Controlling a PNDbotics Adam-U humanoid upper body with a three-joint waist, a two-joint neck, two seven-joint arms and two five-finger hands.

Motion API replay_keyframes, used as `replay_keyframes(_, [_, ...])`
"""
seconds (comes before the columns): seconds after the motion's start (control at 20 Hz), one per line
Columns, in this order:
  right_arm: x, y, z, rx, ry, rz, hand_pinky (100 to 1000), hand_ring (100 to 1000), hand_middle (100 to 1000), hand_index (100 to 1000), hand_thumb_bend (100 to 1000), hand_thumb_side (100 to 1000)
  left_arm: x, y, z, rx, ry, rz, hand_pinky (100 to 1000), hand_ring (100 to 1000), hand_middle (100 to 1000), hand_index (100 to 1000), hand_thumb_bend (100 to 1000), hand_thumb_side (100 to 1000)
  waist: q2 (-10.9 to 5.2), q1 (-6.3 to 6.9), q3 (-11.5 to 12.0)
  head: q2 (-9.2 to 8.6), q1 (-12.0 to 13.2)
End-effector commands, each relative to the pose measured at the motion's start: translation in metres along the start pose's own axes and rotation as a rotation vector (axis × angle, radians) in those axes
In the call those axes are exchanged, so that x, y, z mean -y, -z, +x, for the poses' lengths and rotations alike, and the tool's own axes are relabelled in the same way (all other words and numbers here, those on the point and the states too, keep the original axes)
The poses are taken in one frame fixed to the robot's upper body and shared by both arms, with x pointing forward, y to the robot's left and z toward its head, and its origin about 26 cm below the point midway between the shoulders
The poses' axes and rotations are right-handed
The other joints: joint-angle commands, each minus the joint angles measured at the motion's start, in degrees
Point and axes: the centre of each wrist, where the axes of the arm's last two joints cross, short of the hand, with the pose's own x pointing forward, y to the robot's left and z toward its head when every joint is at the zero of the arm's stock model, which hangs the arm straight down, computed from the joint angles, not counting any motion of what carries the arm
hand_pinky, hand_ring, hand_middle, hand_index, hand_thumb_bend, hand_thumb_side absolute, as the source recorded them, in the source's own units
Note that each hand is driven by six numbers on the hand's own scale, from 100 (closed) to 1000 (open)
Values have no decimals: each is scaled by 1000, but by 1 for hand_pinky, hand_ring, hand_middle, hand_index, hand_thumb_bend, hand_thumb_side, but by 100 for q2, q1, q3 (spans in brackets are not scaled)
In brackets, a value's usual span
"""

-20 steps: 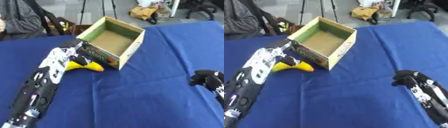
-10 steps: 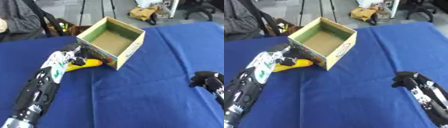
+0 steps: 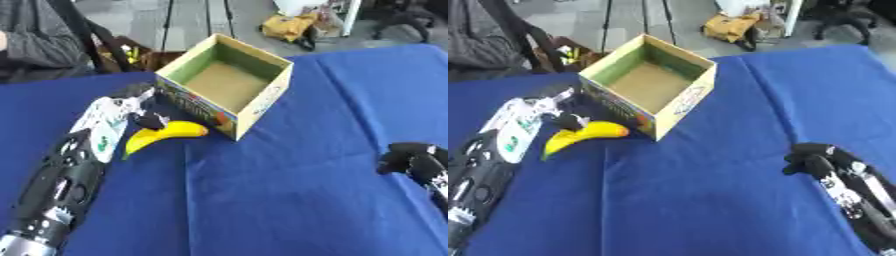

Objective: Pick up objects on the table and place them in the box.

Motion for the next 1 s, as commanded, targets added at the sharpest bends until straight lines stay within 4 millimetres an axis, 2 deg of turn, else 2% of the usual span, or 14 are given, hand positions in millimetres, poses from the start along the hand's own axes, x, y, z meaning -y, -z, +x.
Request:
replay_keyframes(0.05, [4, 1, 7, 23, -17, -4, 808, 655, 657, 791, 182, 700, -18, -7, -5, -17, 32, 25, 813, 767, 735, 872, 333, 215, -122, -44, 7, -86, -15])
replay_keyframes(0.2, [4, 1, 7, 22, -18, -6, 808, 655, 657, 791, 182, 701, -17, -7, -6, -12, 44, -9, 817, 772, 742, 876, 352, 235, -123, -51, 11, -97, -19])
replay_keyframes(0.5, [5, 0, 7, 20, -20, -7, 808, 655, 658, 791, 181, 700, -25, -11, -8, 20, 75, -85, 835, 784, 760, 899, 457, 303, -141, -60, 27, -96, -19])
replay_keyframes(0.75, [5, 0, 7, 18, -20, -8, 808, 655, 658, 791, 181, 701, -38, -19, -7, 29, 89, -97, 836, 784, 758, 896, 461, 321, -163, -68, 44, -95, -20])
replay_keyframes(1.0, [5, -1, 7, 18, -20, -8, 808, 655, 658, 792, 181, 701, -41, -22, -5, 42, 91, -100, 835, 784, 757, 891, 472, 330, -170, -76, 46, -96, -18])
